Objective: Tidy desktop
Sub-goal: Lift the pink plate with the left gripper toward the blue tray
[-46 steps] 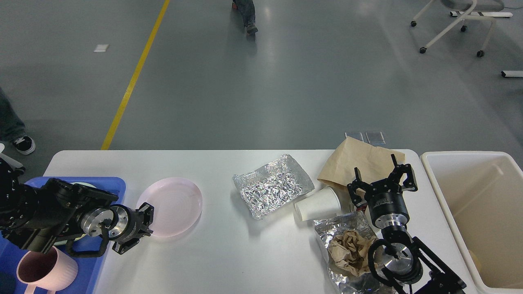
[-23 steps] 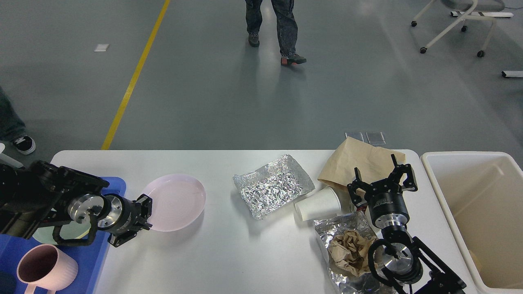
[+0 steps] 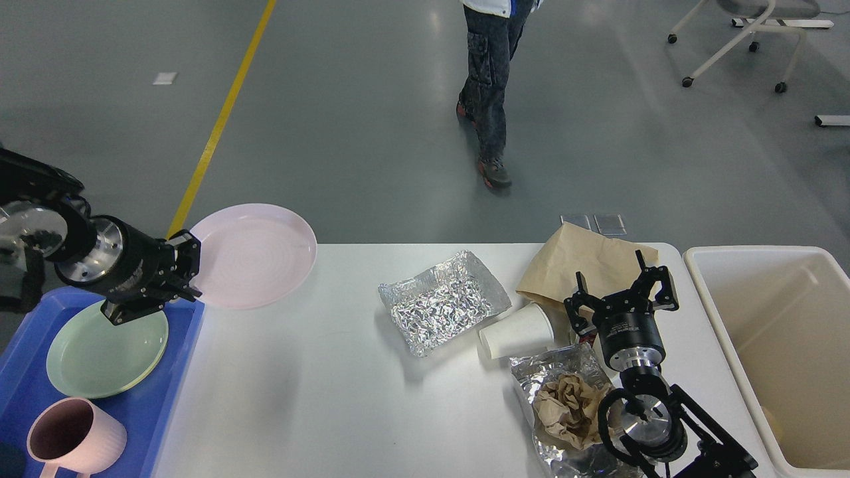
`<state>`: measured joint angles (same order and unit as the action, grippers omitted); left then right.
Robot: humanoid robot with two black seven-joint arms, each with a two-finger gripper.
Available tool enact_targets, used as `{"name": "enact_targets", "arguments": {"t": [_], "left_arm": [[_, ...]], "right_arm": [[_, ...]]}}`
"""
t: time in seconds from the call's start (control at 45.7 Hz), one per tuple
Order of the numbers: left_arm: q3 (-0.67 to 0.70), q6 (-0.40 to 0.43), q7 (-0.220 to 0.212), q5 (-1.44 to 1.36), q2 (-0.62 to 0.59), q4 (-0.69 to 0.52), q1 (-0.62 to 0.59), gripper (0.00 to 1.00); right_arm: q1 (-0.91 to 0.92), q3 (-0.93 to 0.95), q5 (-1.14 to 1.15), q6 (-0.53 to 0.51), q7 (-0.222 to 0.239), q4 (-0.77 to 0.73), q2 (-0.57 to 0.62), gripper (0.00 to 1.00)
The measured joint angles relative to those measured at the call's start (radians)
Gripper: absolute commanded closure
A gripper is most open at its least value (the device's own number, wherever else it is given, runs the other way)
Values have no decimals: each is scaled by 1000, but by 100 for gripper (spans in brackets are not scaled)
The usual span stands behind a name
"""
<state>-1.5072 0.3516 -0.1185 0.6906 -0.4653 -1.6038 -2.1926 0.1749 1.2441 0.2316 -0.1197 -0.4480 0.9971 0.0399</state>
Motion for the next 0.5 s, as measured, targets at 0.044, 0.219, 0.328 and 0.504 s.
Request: {"name": "enact_targets", "arguments": {"t": [0.044, 0.219, 0.328, 0.504], "left_arm": [[-27, 39, 2, 0, 5, -20, -60, 100], [-111, 203, 4, -2, 65, -89, -269, 100], [-136, 274, 4, -2, 107, -110, -326, 100], [-149, 304, 4, -2, 128, -115, -339, 100]], "right_arm": [[0, 0, 0, 0, 0, 0, 0, 0], [0, 0, -1, 0, 1, 0, 0, 0], [0, 0, -1, 0, 1, 0, 0, 0], [0, 0, -1, 0, 1, 0, 1, 0]]}}
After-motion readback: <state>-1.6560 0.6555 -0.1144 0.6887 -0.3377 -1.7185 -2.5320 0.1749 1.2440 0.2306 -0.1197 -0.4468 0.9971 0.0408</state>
